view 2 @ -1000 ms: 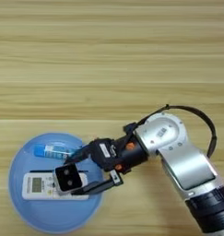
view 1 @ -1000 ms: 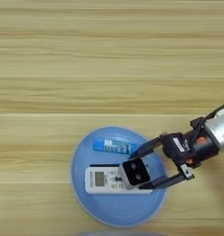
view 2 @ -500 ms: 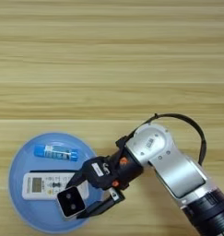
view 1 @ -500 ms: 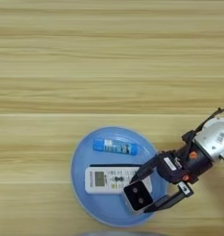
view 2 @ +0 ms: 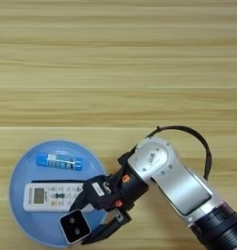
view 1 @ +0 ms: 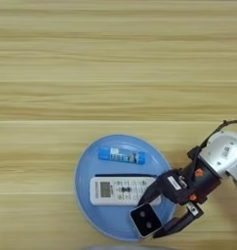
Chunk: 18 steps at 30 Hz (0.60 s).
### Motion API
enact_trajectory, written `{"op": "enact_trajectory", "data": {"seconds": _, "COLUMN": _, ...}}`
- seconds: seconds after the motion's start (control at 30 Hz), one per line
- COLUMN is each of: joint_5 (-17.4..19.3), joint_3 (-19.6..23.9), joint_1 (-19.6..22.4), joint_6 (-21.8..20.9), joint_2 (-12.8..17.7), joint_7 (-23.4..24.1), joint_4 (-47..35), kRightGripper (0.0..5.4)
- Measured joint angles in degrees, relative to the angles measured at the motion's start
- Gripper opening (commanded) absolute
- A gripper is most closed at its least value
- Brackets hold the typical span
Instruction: Move the objects on the table
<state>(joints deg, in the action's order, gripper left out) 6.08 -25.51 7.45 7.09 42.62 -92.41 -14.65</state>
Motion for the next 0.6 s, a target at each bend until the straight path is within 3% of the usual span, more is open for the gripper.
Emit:
{"op": "enact_trajectory", "data": {"seconds": 0.33, "joint_5": -3.89, "joint_3": -2.13, "joint_1": 0.18, "joint_6": 3.85, "joint_2": -1.00, "joint_7": 4.06, "joint_4": 0.89, "kRightGripper": 2.48}}
{"op": "enact_trajectory", "data": {"seconds": 0.6, "joint_5": -4.79, "joint_3": -2.53, "joint_1": 1.48, "joint_6": 7.51, "joint_2": -2.71, "joint_7": 7.23, "joint_4": 1.53, "kRightGripper": 2.48}}
